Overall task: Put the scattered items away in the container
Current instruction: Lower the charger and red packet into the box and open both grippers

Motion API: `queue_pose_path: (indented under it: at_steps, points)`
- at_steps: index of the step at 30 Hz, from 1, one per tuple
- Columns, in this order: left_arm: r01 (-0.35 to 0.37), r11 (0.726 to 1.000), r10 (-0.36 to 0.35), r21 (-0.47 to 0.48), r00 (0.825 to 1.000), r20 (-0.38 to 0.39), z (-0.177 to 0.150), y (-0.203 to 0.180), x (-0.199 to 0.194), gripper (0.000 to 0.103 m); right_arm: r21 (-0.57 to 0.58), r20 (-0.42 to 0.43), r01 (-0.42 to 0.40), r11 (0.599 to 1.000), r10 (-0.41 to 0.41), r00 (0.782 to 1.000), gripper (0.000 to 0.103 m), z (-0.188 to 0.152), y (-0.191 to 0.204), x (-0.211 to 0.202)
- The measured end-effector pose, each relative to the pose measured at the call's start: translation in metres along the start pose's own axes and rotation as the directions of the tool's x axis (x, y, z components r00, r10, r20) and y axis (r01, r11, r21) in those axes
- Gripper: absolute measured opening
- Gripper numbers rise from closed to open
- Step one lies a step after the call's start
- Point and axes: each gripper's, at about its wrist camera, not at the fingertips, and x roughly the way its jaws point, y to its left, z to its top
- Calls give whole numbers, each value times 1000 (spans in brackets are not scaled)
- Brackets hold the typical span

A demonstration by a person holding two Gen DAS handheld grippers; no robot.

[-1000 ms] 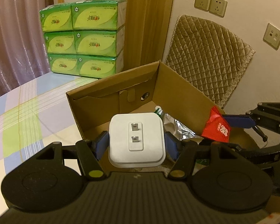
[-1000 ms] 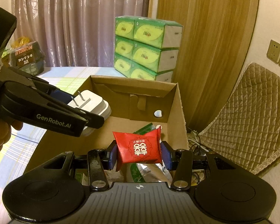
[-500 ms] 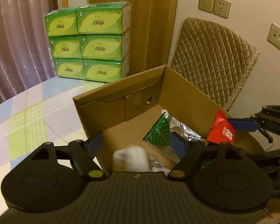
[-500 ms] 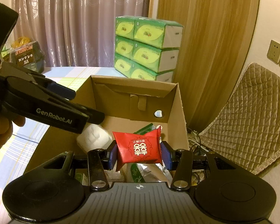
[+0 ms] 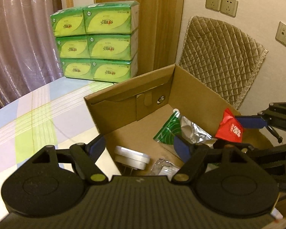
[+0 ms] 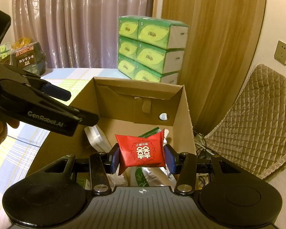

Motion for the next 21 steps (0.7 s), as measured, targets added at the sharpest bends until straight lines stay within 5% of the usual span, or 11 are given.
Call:
queue_pose_path:
  at_steps: [21]
  points:
    - [-44, 999, 44, 22, 999, -3, -9, 27, -16, 74, -25, -1, -17, 1000, 17, 1000, 45, 33, 12, 30]
